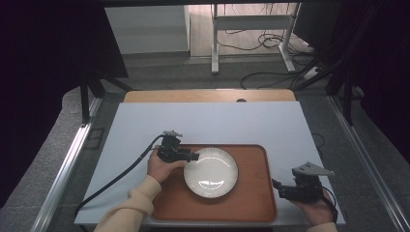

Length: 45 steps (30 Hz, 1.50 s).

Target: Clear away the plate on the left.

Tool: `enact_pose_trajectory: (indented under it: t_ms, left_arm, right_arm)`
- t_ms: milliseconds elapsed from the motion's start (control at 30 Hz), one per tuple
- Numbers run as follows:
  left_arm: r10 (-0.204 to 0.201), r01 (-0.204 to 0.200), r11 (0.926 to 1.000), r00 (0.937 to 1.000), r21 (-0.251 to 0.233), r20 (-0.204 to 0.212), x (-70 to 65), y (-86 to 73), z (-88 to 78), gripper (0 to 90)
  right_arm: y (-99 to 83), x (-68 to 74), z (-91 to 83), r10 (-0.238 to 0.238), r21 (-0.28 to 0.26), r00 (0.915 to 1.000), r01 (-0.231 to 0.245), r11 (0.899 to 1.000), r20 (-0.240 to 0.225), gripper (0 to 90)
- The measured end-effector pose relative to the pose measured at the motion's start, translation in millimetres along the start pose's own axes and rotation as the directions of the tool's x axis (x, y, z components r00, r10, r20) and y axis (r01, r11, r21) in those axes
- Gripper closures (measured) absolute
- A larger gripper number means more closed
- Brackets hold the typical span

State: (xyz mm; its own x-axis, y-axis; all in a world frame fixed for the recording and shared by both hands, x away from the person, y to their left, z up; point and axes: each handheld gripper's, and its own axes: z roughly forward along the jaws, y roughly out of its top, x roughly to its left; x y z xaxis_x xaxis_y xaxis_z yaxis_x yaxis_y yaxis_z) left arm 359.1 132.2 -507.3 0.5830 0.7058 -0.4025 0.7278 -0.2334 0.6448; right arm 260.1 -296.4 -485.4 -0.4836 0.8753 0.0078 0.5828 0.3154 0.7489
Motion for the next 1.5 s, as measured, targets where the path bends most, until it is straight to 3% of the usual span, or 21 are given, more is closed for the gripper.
enact_pose_trajectory:
  t_ms: [200, 333, 433, 500, 667, 767, 933, 1033, 1100, 1167, 1500]
  left_arm:
    - [0.053, -0.055, 0.9972, 0.9980, -0.051, -0.033, -6.0, 3.3, -22.7, 32.4]
    - [0.101, -0.106, 0.9901, 0.9932, -0.092, -0.058, -13.4, 0.7, -43.2, 29.9]
    - [0.083, -0.089, 0.9874, 0.9953, -0.131, -0.051, -14.1, -7.0, -60.7, 29.7]
    - [0.098, -0.107, 0.9848, 0.9925, -0.137, -0.073, -13.5, -12.3, -73.6, 29.7]
    - [0.094, -0.112, 0.9773, 0.9898, -0.180, -0.108, -9.7, -27.1, -101.6, 29.3]
    - [0.091, -0.115, 0.9770, 0.9865, -0.180, -0.136, -6.5, -37.2, -113.3, 29.0]
    - [0.105, -0.138, 0.9782, 0.9741, -0.155, -0.200, -3.9, -53.5, -126.7, 28.8]
    - [0.079, -0.112, 0.9800, 0.9780, -0.165, -0.193, -2.0, -62.9, -134.1, 28.7]
    - [0.082, -0.117, 0.9810, 0.9742, -0.155, -0.210, -1.8, -67.0, -137.1, 28.7]
    - [0.070, -0.103, 0.9807, 0.9777, -0.166, -0.198, -1.1, -69.7, -139.4, 28.6]
    - [0.067, -0.095, 0.9834, 0.9816, -0.155, -0.179, 0.6, -68.3, -134.4, 27.0]
  right_arm:
    - [-2.0, -1.3, -0.7, 0.003, 0.001, 1.0000, -0.003, 1.000, -0.006, 16.2]
    - [-1.9, -1.7, -3.6, -0.003, -0.005, 1.0000, 0.003, 1.000, -0.001, 16.2]
    - [-0.1, -1.3, -3.4, -0.002, -0.009, 1.0000, 0.002, 1.000, 0.002, 16.2]
    - [-0.8, 0.0, -3.3, -0.008, -0.005, 1.0000, 0.008, 1.000, -0.002, 16.2]
    - [-1.6, -0.2, -5.9, -0.017, -0.019, 0.9998, 0.017, 1.000, -0.009, 16.2]
    - [-2.2, -1.2, -5.4, -0.018, -0.015, 0.9998, 0.018, 1.000, -0.010, 16.2]
    - [-2.3, -0.6, -4.4, -0.022, -0.010, 0.9997, 0.022, 1.000, -0.013, 16.2]
    - [-2.4, -0.7, -4.0, -0.022, -0.007, 0.9997, 0.022, 1.000, -0.012, 16.2]
    - [-2.6, -0.9, -3.1, -0.025, -0.005, 0.9996, 0.025, 1.000, -0.014, 16.2]
    - [-2.6, -0.4, -2.7, -0.027, -0.002, 0.9995, 0.027, 1.000, -0.017, 16.2]
    - [-3.6, -1.8, -3.6, -0.027, -0.005, 0.9995, 0.027, 1.000, -0.019, 16.2]
